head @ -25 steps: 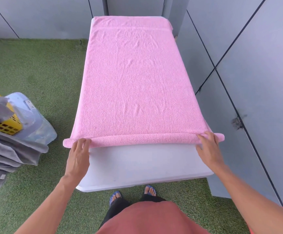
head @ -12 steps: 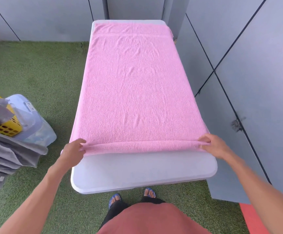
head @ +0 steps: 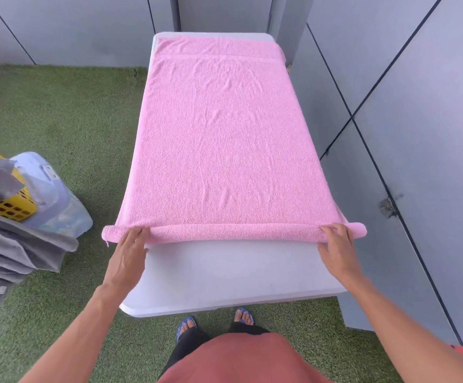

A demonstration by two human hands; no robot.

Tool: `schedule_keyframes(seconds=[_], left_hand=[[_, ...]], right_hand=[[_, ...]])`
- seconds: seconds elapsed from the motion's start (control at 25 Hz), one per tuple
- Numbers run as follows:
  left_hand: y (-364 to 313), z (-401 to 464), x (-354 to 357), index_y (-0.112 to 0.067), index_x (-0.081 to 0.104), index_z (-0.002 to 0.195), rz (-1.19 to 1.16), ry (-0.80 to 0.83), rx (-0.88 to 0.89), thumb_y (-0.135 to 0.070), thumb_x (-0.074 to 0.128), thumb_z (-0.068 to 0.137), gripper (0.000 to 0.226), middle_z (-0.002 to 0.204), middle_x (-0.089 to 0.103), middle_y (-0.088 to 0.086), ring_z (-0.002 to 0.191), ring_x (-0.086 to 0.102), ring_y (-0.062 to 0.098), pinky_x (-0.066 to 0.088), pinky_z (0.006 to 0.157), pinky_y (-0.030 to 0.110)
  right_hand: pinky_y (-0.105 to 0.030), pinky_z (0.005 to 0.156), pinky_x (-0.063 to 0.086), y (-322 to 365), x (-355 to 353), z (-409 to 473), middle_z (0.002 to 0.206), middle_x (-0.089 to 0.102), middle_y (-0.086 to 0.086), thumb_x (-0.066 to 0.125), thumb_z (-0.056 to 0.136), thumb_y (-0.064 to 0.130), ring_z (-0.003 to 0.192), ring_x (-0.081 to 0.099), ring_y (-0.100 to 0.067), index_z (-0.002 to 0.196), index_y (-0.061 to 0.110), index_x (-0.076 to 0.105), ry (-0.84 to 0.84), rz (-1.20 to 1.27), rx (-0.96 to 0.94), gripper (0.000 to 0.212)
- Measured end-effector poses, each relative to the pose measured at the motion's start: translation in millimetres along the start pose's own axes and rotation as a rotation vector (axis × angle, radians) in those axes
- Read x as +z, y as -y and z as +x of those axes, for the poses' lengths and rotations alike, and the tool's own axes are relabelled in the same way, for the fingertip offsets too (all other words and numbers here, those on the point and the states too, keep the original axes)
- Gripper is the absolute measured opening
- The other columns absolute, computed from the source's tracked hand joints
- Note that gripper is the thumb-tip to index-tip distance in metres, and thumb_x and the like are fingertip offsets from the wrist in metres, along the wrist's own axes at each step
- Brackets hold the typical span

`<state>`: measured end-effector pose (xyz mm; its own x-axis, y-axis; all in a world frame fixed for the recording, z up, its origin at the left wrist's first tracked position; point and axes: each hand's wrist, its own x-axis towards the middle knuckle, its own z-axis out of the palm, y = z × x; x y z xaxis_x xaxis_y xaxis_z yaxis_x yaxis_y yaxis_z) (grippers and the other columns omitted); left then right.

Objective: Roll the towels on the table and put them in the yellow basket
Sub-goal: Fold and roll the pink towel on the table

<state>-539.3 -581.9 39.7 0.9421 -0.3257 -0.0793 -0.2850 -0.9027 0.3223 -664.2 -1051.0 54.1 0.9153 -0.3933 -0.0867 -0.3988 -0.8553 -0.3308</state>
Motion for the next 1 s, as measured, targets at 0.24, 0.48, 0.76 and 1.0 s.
schedule_keyframes(seconds=[0.24,0.48,0.76,1.0], left_hand=[[9,16,-22,-0.009,0.062,0.105,0.067,0.191,-0.052,0.009,0.049,0.086,0.03,0.095,0.058,0.003,0.1,0.058,0.032,0.048,0.077,0.046],[16,19,-32,-0.012,0.062,0.113,-0.366,0.132,-0.259,-0.005,0.062,0.088,0.026,0.11,0.061,0.009,0.101,0.058,0.029,0.045,0.08,0.03],[-1,-14,-8,-0.007,0.066,0.104,0.043,-0.212,0.028,0.0,0.079,0.069,0.038,0.102,0.057,0.015,0.09,0.052,0.036,0.049,0.076,0.049],[-2,12,-12,-0.004,0.061,0.103,0.06,-0.087,-0.004,0.018,0.062,0.073,0.037,0.102,0.061,0.015,0.091,0.055,0.037,0.05,0.073,0.047]], right_hand=[[-0.043,0.093,0.04,-3,-15,13,0.105,0.058,-0.011,0.057,0.089,0.008,0.11,0.05,-0.035,0.106,0.005,0.063,0.191,-0.097,0.005,0.018],[-0.027,0.082,0.042,-4,-36,27,0.108,0.056,-0.006,0.073,0.079,0.017,0.101,0.055,-0.021,0.097,0.024,0.065,0.107,0.246,0.279,0.022],[-0.04,0.099,0.03,20,2,-18,0.107,0.055,-0.011,0.064,0.083,0.008,0.107,0.039,-0.03,0.106,0.009,0.066,-0.185,-0.056,0.098,0.023],[-0.044,0.104,0.034,12,-1,4,0.115,0.059,-0.017,0.065,0.08,-0.003,0.115,0.045,-0.036,0.117,-0.002,0.059,0.016,-0.095,0.05,0.038]])
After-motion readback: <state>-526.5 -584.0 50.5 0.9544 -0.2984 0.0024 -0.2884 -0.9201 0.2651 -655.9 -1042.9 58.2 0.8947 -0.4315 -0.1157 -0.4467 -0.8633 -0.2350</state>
